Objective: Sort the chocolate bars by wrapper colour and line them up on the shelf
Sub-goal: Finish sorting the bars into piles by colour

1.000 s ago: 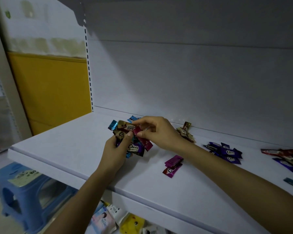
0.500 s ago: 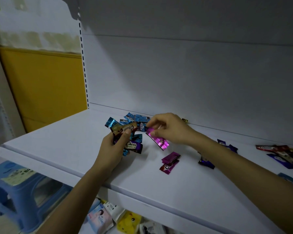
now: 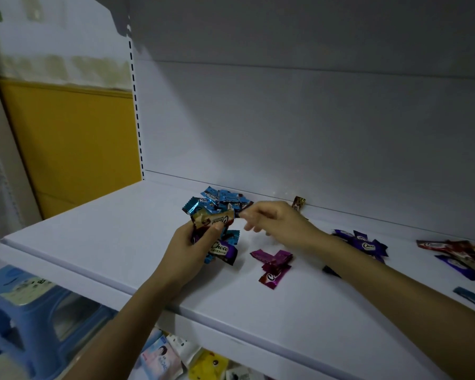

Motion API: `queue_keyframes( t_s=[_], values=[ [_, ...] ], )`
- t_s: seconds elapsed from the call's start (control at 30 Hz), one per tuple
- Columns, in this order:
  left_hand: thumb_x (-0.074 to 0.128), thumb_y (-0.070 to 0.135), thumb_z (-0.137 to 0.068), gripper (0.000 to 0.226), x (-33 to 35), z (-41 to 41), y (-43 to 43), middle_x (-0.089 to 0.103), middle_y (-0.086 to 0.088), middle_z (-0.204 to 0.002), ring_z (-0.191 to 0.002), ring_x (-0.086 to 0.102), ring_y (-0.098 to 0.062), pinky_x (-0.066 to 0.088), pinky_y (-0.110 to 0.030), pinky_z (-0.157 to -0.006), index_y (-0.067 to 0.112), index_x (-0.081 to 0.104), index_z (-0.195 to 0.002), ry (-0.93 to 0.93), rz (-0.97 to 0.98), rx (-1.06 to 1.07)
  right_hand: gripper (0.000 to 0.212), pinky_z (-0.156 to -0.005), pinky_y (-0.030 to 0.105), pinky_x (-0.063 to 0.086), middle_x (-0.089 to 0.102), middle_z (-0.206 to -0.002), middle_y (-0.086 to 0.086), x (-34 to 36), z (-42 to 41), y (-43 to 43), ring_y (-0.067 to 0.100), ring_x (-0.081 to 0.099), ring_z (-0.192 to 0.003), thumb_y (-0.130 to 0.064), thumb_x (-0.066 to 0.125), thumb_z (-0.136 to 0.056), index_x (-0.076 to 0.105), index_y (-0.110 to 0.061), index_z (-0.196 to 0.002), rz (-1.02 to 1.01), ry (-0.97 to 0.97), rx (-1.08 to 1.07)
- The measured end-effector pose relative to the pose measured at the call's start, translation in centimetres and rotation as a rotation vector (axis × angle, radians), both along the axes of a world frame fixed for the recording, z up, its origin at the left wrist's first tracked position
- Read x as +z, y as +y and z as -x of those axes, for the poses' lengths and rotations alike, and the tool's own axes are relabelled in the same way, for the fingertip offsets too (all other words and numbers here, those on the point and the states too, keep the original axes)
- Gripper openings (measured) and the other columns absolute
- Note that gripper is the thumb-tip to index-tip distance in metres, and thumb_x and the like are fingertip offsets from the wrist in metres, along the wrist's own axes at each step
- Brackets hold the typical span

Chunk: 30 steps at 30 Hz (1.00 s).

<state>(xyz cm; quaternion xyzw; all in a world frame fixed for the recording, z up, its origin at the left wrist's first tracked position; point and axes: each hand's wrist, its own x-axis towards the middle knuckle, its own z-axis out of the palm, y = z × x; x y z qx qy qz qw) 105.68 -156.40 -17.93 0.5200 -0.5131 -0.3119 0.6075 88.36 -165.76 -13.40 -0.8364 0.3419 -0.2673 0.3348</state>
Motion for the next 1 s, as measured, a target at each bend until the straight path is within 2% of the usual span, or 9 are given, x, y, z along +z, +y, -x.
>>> queue_keyframes(
  t_s=[0.07,0.13,0.33,0.43,0.53,0.67,0.73,0.9,1.0],
  values=[
    [0.055,0.046,-0.082,0.022,-0.1,0.0,0.0,0.071,0.009,-0.095,-0.084,0.069,-0.008,0.051,-0.017,-0.063,0.034,0.06,-0.1,-0.015,-0.005,-0.011,0.019,-0.063,0.006,0.044,0.068,-0.092,-0.012,0.6,-1.1,0.5,-0.007,0.062,-0.079,-0.04,0.056,-0.09,0.065,-0.03,-0.104,-0.04,-0.068,0.066],
    [0.056,0.047,-0.079,0.027,-0.2,-0.1,0.0,0.071,0.009,-0.094,-0.085,0.069,-0.007,0.052,-0.017,-0.064,0.032,0.06,-0.1,-0.036,0.001,-0.026,0.013,-0.068,0.008,0.047,0.068,-0.09,-0.008,0.8,-2.1,0.7,-0.006,0.063,-0.078,-0.025,0.064,-0.088,0.067,-0.023,-0.1,-0.025,-0.108,0.121],
    [0.057,0.046,-0.077,0.031,-0.1,-0.2,-0.1,0.069,0.011,-0.101,-0.088,0.068,-0.006,0.054,-0.016,-0.067,0.032,0.059,-0.104,-0.053,0.004,-0.04,0.014,-0.076,0.026,0.057,0.072,-0.089,0.006,0.5,-2.8,0.3,0.016,0.07,-0.08,-0.011,0.067,-0.085,0.072,-0.011,-0.099,-0.003,-0.169,0.096],
    [0.058,0.041,-0.084,0.018,-0.2,-0.2,-0.3,0.068,0.013,-0.098,-0.084,0.067,-0.001,0.052,-0.013,-0.064,0.035,0.059,-0.101,-0.075,0.0,-0.033,0.012,-0.066,0.018,0.054,0.072,-0.084,0.0,0.2,-2.4,-0.1,0.013,0.07,-0.072,-0.01,0.067,-0.086,0.071,-0.015,-0.096,-0.039,-0.204,0.087],
    [0.057,0.037,-0.089,0.007,-0.4,-0.3,-0.4,0.068,0.013,-0.094,-0.081,0.067,0.0,0.051,-0.012,-0.061,0.036,0.058,-0.096,-0.073,-0.012,-0.007,0.006,-0.056,0.014,0.048,0.073,-0.076,-0.003,0.2,-1.6,-1.2,0.01,0.069,-0.066,-0.014,0.066,-0.087,0.069,-0.018,-0.091,-0.101,-0.254,-0.022],
    [0.057,0.038,-0.089,0.005,-0.6,-0.2,-0.5,0.068,0.016,-0.093,-0.083,0.066,0.002,0.051,-0.014,-0.062,0.036,0.058,-0.094,-0.061,-0.019,0.006,0.004,-0.055,0.02,0.054,0.072,-0.071,0.002,-0.3,0.1,-3.8,0.008,0.068,-0.059,-0.013,0.066,-0.087,0.069,-0.013,-0.089,-0.106,-0.281,-0.239],
    [0.059,0.038,-0.088,0.007,-0.7,-0.3,-0.6,0.069,0.015,-0.091,-0.084,0.067,-0.002,0.051,-0.018,-0.067,0.035,0.06,-0.093,-0.057,-0.019,0.014,0.006,-0.052,0.019,0.052,0.07,-0.067,0.001,-0.7,1.2,-5.6,0.006,0.065,-0.053,-0.011,0.067,-0.086,0.071,-0.009,-0.09,-0.026,-0.237,-0.386],
    [0.058,0.037,-0.089,0.006,-0.6,-0.2,-0.7,0.069,0.012,-0.094,-0.087,0.067,-0.007,0.051,-0.021,-0.07,0.033,0.059,-0.094,-0.075,-0.031,0.017,0.018,-0.074,0.044,0.056,0.071,-0.074,0.006,-1.8,4.0,-9.5,0.023,0.066,-0.068,-0.017,0.064,-0.088,0.068,-0.02,-0.071,0.012,-0.014,-0.64],
    [0.058,0.037,-0.09,0.005,-0.6,-0.1,-0.6,0.068,0.012,-0.096,-0.088,0.066,-0.008,0.051,-0.02,-0.07,0.034,0.058,-0.094,-0.075,-0.036,0.017,0.017,-0.071,0.04,0.056,0.07,-0.072,0.006,-2.1,4.6,-10.4,0.022,0.065,-0.065,-0.027,0.069,-0.086,0.069,-0.016,-0.072,0.009,0.132,-0.697]
  ],
)
